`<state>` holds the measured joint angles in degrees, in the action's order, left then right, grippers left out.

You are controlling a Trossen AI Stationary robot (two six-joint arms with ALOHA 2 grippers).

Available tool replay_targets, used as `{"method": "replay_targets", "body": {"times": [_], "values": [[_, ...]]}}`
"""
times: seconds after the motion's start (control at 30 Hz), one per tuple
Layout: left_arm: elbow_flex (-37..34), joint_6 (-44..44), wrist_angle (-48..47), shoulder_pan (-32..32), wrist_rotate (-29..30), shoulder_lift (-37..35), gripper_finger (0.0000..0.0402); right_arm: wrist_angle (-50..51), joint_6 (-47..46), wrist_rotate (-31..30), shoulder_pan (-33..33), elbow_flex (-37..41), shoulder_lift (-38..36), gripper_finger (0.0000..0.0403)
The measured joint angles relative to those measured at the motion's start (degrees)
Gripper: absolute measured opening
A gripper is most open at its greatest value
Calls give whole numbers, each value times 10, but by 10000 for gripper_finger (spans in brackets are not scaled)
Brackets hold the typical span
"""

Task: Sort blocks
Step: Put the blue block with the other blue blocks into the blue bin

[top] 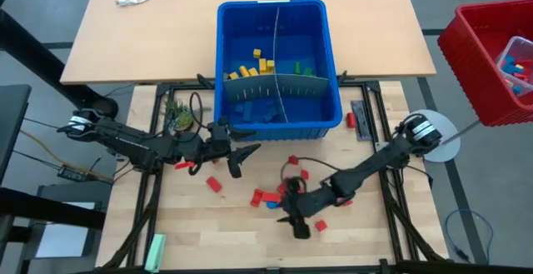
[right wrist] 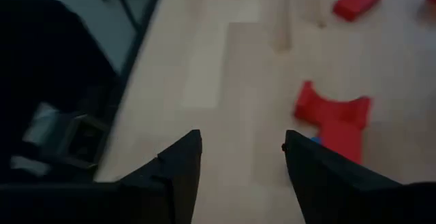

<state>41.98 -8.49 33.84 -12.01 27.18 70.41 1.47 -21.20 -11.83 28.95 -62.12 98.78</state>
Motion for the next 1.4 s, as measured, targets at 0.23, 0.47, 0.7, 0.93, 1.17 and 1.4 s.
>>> {"method": "replay_targets", "body": {"times": [0.23,0.47,0.7,0.93,1.17,1.4], "values": [[0,-49,14,-3,-2,0,232,216,59,47,-39,-165,111,174],[0,-100,5,-23,-77,0,232,284,41,84,-67,-236,157,166],[0,-97,1,-42,-115,-4,232,295,13,81,-69,-235,176,164],[0,-99,-1,-43,-131,-4,232,296,-2,70,-73,-236,193,159],[0,-100,0,-43,-134,-4,232,296,1,41,-68,-236,193,152],[0,-127,-7,-43,-145,-3,232,282,69,35,-62,-236,193,152]]}}
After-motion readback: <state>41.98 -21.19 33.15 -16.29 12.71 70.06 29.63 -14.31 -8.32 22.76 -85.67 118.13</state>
